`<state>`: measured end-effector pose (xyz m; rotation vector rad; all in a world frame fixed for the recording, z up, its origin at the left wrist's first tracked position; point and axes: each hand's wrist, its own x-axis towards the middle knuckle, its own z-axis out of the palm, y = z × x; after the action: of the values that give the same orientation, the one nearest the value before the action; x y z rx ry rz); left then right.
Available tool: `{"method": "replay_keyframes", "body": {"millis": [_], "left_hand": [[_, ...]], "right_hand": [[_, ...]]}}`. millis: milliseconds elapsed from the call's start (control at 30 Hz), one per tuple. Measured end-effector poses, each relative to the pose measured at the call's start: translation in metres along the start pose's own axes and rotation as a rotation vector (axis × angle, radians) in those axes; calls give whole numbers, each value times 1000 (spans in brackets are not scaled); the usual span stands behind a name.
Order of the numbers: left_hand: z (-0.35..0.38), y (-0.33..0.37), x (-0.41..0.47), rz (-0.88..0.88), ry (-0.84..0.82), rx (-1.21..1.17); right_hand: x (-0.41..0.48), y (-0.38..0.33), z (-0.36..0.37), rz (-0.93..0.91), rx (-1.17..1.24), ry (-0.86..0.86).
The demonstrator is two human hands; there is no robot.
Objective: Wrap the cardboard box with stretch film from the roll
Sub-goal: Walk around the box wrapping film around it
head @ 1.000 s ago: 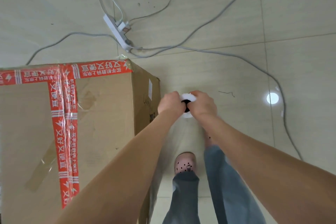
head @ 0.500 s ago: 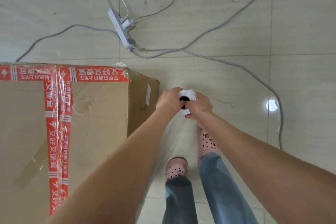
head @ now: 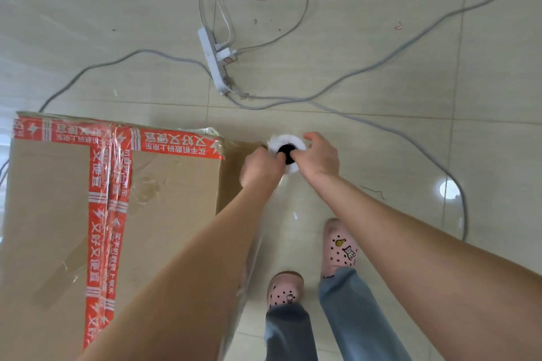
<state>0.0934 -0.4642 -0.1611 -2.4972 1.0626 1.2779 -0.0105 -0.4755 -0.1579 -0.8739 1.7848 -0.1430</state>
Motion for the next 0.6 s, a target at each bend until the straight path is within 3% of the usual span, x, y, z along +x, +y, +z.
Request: {"method": "replay_keyframes", "body": {"millis": [133,300,433,600], "left_hand": [[-7,4,1,119,-128,171],[-21,20,3,350,-17,363],[-24,36,11,486,-28,547],[-35,54,22,456,-9,569]], "right_hand": [[-3,-3,6,128,192,-88],[1,-11,4,187,206,-116],[10,-18,4,172,140,-139],[24,-32,-2,23,-90,-92]]}}
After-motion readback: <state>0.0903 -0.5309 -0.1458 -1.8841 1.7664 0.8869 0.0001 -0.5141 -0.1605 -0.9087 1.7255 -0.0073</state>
